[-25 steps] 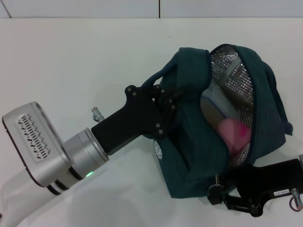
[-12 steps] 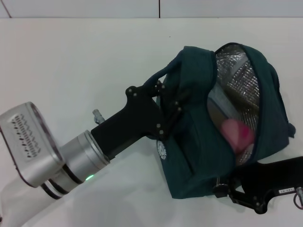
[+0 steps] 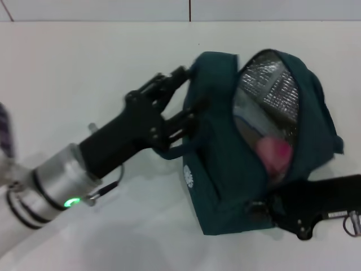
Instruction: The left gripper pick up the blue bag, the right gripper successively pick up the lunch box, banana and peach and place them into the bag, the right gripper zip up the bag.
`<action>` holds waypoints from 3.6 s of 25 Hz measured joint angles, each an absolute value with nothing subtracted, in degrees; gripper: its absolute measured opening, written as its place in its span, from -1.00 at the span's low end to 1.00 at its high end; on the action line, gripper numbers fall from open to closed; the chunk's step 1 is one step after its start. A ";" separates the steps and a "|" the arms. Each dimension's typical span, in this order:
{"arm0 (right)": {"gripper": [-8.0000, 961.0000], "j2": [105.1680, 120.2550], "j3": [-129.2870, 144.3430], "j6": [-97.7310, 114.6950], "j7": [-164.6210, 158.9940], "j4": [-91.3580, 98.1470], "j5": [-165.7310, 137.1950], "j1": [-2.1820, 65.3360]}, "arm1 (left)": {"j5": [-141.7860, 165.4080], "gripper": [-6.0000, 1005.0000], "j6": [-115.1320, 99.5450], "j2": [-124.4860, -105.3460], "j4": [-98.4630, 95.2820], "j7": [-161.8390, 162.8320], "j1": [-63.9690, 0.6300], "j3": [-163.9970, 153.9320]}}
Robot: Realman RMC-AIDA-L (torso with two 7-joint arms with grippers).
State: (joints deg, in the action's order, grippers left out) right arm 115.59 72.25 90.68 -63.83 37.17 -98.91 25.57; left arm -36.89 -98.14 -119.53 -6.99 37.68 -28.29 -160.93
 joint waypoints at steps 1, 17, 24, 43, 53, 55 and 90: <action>-0.94 115.52 72.25 90.98 -63.18 37.36 -97.72 25.52 | -36.96 -0.04 -99.84 -119.45 -5.55 38.83 -27.99 -160.91; -0.94 115.38 69.07 92.28 -62.99 38.55 -94.52 27.45 | -27.47 0.62 -102.96 -119.76 2.97 28.82 -15.97 -161.37; -0.94 115.57 69.08 92.38 -63.01 37.67 -93.47 27.66 | -24.86 0.61 -89.37 -120.01 -3.07 28.63 -17.99 -161.37; -0.94 115.64 69.08 93.42 -63.02 34.30 -91.82 26.36 | -23.15 0.35 -84.92 -120.25 -7.68 28.44 -22.33 -160.60; -0.94 115.33 68.66 93.52 -65.68 32.08 -91.64 26.24 | -23.12 -0.41 -84.46 -120.14 -7.67 28.05 -23.77 -160.60; -0.94 115.14 68.55 93.55 -68.66 31.70 -91.66 26.48 | -22.96 -0.53 -84.45 -120.11 -7.67 27.43 -23.98 -160.78; -0.94 115.30 57.26 99.81 -65.43 38.36 -89.23 22.42 | -20.84 -0.86 -84.46 -120.15 -7.58 23.99 -25.09 -161.28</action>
